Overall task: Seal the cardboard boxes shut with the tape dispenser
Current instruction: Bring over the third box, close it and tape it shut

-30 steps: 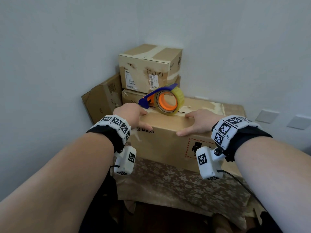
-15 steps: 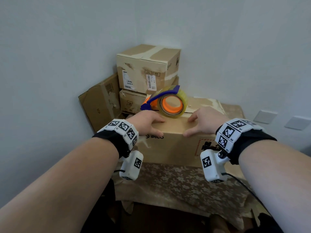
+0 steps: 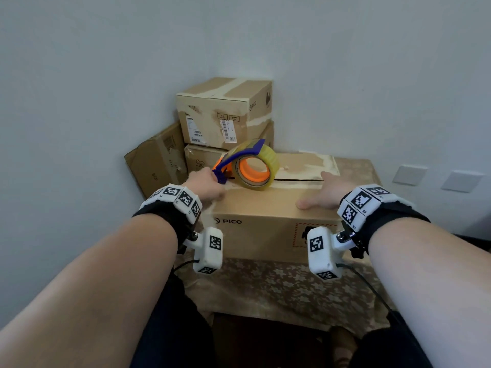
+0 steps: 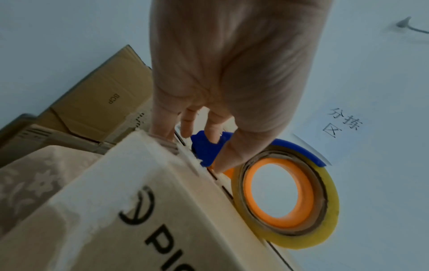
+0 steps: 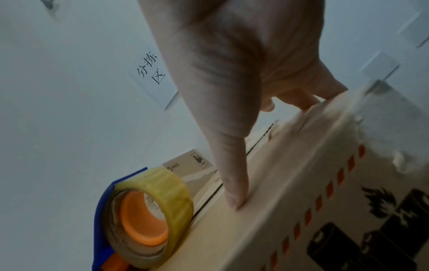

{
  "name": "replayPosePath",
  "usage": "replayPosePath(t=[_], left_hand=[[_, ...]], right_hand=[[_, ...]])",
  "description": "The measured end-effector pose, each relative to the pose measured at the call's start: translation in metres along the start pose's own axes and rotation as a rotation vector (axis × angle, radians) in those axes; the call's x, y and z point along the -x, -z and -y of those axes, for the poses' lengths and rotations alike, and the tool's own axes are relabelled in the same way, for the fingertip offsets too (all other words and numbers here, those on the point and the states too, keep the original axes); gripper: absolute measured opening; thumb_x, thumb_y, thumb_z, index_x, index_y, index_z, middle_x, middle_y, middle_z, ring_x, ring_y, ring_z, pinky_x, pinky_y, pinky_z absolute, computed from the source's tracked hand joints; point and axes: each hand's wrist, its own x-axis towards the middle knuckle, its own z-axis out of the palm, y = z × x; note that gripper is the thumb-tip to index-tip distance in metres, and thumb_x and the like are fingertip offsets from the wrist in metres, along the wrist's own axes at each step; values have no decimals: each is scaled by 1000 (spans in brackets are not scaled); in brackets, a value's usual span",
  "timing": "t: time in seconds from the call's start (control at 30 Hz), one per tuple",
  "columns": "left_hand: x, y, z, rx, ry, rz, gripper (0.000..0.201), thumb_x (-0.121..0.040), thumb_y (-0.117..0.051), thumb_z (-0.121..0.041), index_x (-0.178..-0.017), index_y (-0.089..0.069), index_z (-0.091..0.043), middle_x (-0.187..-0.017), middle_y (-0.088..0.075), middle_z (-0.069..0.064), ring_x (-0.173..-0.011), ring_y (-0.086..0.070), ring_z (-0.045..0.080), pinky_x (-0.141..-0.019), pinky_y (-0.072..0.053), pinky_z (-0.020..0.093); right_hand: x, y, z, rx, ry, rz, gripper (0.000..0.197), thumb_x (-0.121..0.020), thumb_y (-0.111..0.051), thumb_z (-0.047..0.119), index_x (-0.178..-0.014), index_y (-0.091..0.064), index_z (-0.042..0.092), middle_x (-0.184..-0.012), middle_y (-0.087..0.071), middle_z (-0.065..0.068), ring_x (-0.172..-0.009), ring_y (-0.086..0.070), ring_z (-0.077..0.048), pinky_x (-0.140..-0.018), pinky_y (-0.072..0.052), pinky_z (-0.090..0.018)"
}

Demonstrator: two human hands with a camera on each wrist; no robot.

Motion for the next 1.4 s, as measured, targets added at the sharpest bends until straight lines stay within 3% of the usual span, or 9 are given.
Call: replayPosePath(t=[0.2, 0.37, 0.7, 0.87, 0.93, 1.03, 1.17, 1.27, 1.4], left_hand=[[41, 4, 4, 256, 224, 75, 49, -76, -65, -12, -121, -47, -3, -105, -57, 17, -90, -64, 34, -80, -56, 44], [63, -3, 20, 467, 316, 124, 45, -66, -56, -8, -109, -53, 1, -99, -56, 22, -81, -61, 39, -88, -47, 61], [72, -3, 36, 473, 321, 240, 36, -77, -53, 0, -113, -53, 3, -109, -65, 26, -93, -67, 45, -87, -49, 62], [68, 2, 53, 427, 280, 359, 37, -71, -51, 1, -109, -50, 2, -98, -65, 22, -76, -68, 36, -75, -55, 50], [68, 8, 55, 422, 257, 393, 26, -78, -44, 7, -102, -51, 2, -82, -63, 19, -58, -64, 29, -55, -53, 36], [63, 21, 54, 367, 208, 387, 25, -81, -46, 9, -102, -56, 1, -91, -65, 19, -60, -66, 28, -47, -52, 34], [52, 33, 44, 278, 199, 465, 31, -79, -59, -5, -110, -61, 0, -111, -67, 18, -86, -67, 31, -69, -55, 44], [42, 40, 41, 192, 190, 506, 36, -76, -63, -13, -110, -66, -1, -110, -69, 15, -99, -67, 33, -74, -54, 46], [34, 48, 33, 174, 162, 511, 30, -80, -62, -17, -107, -66, -4, -105, -69, 14, -76, -67, 27, -63, -51, 36]], right_hand=[[38, -5, -18, -28, 56, 30, 107, -71, -75, 58, -150, -20, 12, -146, -42, -11, -128, -45, -32, -101, -41, -40], [59, -11, -25, 26, 69, 111, 104, -73, -72, 60, -150, -19, 14, -145, -43, -11, -127, -46, -32, -103, -40, -43], [67, -15, -17, -2, 59, 54, 87, -80, -60, 65, -141, -34, 8, -131, -55, -11, -113, -55, -29, -88, -44, -33], [65, -20, 14, 33, 63, -12, 98, -74, -28, 84, -133, -53, 10, -136, -52, -16, -133, -37, -37, -113, -21, -50], [72, -17, 29, -79, 155, -112, 89, -82, -34, 78, -134, -51, 8, -141, -46, -17, -135, -36, -34, -109, -30, -43], [90, -14, 53, -158, 407, -29, 75, -88, -31, 73, -118, -63, 12, -120, -63, -6, -116, -55, -25, -96, -40, -34], [108, -21, 83, -84, 561, 257, 64, -84, -45, 71, -107, -69, 17, -103, -68, 3, -95, -61, -16, -78, -43, -30], [103, -25, 94, -91, 598, 352, 39, -87, -58, 55, -93, -70, 18, -101, -69, 0, -97, -61, -18, -84, -44, -29], [98, -24, 97, -434, 483, 387, 25, -99, -46, 22, -95, -62, 4, -85, -56, -15, -77, -51, -26, -75, -44, -35]])
